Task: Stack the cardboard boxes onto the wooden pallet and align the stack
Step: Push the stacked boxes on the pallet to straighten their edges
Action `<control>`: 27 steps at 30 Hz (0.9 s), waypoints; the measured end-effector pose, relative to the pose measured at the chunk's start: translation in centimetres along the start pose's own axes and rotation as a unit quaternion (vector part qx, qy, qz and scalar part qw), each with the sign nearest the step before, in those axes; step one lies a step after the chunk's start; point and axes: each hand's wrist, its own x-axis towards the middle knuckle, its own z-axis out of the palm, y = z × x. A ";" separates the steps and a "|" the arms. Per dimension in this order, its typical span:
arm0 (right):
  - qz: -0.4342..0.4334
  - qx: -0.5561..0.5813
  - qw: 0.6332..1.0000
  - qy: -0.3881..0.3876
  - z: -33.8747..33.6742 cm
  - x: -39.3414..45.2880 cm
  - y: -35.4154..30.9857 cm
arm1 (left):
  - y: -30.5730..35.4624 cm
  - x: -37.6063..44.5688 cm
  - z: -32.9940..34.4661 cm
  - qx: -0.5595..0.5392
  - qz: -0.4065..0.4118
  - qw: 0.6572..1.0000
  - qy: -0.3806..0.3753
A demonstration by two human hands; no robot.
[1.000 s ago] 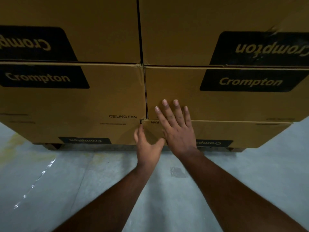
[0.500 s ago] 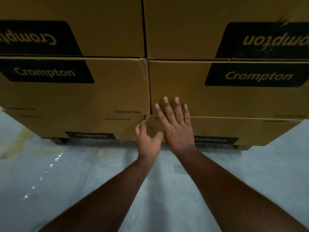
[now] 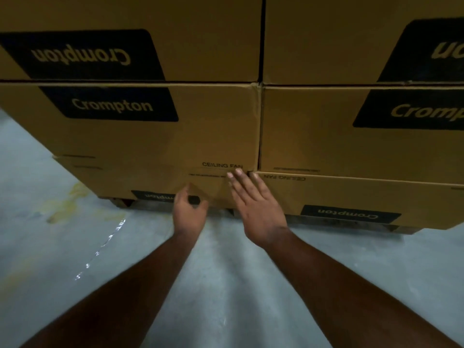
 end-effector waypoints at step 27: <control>0.005 0.197 0.979 -0.047 -2.0 6.6 -8.5 | -4.2 19.1 -22.5 -0.192 0.042 0.975 0.103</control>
